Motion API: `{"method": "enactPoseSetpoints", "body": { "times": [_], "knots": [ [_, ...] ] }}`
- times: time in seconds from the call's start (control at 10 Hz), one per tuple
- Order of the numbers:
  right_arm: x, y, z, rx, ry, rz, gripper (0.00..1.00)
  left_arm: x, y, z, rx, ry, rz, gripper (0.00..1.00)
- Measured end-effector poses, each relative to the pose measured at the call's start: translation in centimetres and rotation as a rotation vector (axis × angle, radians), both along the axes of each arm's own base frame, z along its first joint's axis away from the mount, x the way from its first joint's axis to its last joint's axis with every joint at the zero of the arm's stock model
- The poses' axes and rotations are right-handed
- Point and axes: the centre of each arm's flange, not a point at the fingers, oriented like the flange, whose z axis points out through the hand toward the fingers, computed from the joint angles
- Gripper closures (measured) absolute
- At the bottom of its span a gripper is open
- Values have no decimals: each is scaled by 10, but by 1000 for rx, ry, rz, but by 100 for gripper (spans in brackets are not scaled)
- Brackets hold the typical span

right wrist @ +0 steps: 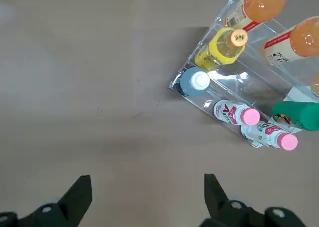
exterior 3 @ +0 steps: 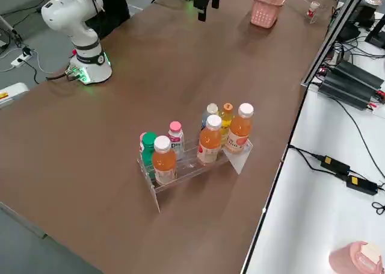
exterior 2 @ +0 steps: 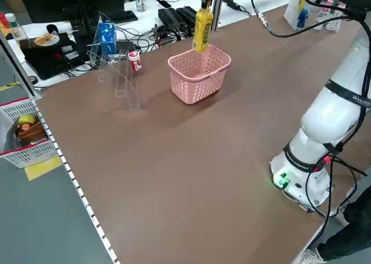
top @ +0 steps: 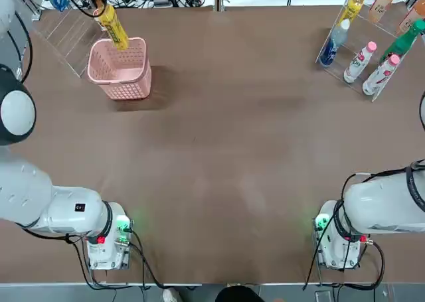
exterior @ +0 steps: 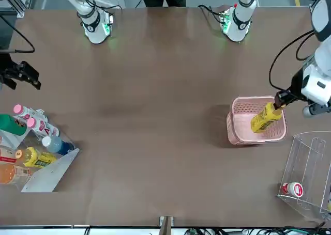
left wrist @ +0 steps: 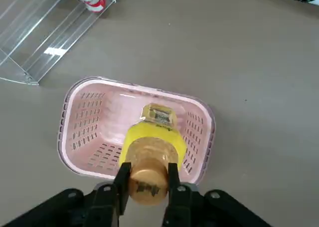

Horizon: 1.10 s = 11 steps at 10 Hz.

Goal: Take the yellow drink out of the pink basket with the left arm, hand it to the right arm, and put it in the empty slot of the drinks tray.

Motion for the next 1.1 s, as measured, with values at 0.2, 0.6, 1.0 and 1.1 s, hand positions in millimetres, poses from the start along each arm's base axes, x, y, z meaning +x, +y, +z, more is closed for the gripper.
{"method": "enactPoseSetpoints", "body": {
  "times": [0.2,0.6,1.0,1.1],
  "knots": [
    [0,0,0,0,0,1,0,-1,-6,15,-11,-7,-7,66],
    [0,1,0,0,0,1,0,1,-51,26,-33,21,-4,66],
    [0,1,0,0,0,1,0,12,-81,24,-51,42,14,66],
    [0,1,0,0,0,1,0,11,-91,23,-55,45,18,66]
  ]
}}
